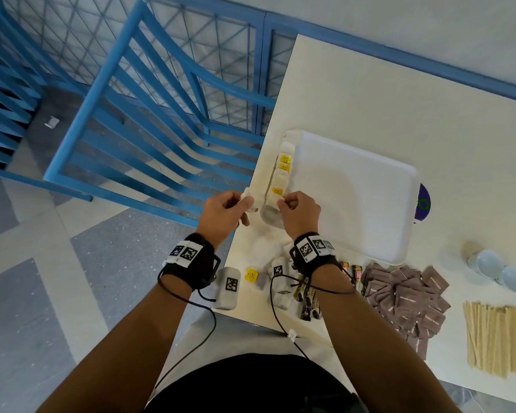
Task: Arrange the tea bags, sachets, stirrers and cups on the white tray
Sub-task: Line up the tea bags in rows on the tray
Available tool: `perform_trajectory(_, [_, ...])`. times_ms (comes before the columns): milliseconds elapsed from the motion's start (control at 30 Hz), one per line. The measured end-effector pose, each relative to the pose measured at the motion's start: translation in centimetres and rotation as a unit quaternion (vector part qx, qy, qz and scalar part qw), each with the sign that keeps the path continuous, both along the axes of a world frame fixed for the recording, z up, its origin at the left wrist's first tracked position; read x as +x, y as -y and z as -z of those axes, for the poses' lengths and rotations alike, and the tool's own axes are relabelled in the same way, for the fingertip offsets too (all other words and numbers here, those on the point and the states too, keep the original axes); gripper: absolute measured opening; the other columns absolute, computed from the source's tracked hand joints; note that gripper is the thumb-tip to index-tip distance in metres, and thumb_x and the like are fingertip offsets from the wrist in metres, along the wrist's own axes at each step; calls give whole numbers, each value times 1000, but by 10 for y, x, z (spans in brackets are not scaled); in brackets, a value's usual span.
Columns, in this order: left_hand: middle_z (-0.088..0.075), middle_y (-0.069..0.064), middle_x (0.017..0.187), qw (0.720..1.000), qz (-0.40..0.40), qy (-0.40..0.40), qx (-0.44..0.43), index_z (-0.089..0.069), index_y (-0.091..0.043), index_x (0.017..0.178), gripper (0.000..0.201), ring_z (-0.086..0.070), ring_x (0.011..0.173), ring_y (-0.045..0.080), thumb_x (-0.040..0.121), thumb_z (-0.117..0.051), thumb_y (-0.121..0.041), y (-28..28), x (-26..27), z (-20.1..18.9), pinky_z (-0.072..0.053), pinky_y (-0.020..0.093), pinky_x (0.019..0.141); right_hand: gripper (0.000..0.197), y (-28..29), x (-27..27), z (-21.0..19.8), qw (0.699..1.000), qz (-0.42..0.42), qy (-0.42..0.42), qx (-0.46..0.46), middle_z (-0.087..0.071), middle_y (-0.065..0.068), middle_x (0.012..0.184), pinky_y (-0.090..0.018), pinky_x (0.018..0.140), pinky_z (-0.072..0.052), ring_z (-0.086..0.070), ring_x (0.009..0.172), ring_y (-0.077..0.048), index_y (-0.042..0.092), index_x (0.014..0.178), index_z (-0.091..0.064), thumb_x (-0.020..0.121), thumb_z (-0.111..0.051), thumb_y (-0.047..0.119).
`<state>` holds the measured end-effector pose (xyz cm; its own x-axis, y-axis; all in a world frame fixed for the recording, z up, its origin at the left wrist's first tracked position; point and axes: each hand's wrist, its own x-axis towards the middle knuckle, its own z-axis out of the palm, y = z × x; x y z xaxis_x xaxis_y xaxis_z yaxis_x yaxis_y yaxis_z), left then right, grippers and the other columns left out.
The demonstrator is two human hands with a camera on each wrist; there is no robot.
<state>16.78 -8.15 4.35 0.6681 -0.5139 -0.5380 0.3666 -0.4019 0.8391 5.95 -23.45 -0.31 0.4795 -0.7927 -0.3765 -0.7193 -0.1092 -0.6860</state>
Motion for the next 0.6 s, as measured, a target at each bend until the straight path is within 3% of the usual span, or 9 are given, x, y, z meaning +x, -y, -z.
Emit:
perform_trajectory(133, [-62, 17, 65, 998, -23, -13, -50, -67, -2, 90, 17, -46, 51, 16, 98, -66, -17, 5, 3, -9, -35, 20, 46, 13, 0, 1, 1, 1000, -4, -10, 12, -68, 3, 85, -14, 70, -36, -58, 81, -13, 15, 101, -72, 93, -67, 25])
perform_trajectory(200, [-62, 15, 65, 999, -34, -8, -41, -67, -2, 90, 16, -48, 52, 16, 98, -64, -16, 1, 5, -8, -35, 19, 46, 13, -2, 0, 2, 1000, -5, -10, 14, -69, 2, 85, -7, 61, -34, -58, 79, -12, 15, 101, -71, 93, -67, 24])
perform_trajectory(300, [-66, 24, 74, 999, -42, 5, 3, -67, 1, 90, 17, -51, 52, 17, 95, -64, -15, -9, 6, 3, -36, 21, 46, 11, -3, -2, 3, 1000, -2, -4, 19, -69, 1, 86, -2, 61, -35, -59, 81, -13, 14, 100, -71, 93, -67, 22])
perform_trajectory(433, [-71, 19, 76, 998, -27, 18, 60, -70, -9, 86, 10, -53, 54, 14, 88, -69, -19, -20, 3, 14, -39, 24, 52, 6, -6, -1, 3, 1000, 7, -2, 17, -69, 3, 83, -22, 78, -37, -62, 90, -21, 20, 96, -67, 93, -67, 26])
perform_trajectory(500, [-71, 18, 77, 997, -14, 26, 71, -70, -11, 86, 9, -54, 54, 12, 88, -69, -19, -21, 1, 16, -41, 24, 53, 8, -7, 1, 2, 1000, 11, 0, 21, -69, 2, 84, -24, 78, -38, -63, 91, -22, 19, 96, -66, 93, -67, 27])
perform_trajectory(600, [-74, 6, 78, 997, -9, 38, 69, -70, -10, 91, 9, -57, 54, 10, 92, -68, -19, -20, -2, 16, -42, 20, 51, 17, -8, -1, -4, 999, 36, 21, 22, -68, -1, 94, -19, 73, -41, -64, 90, -18, 18, 105, -61, 92, -68, 27])
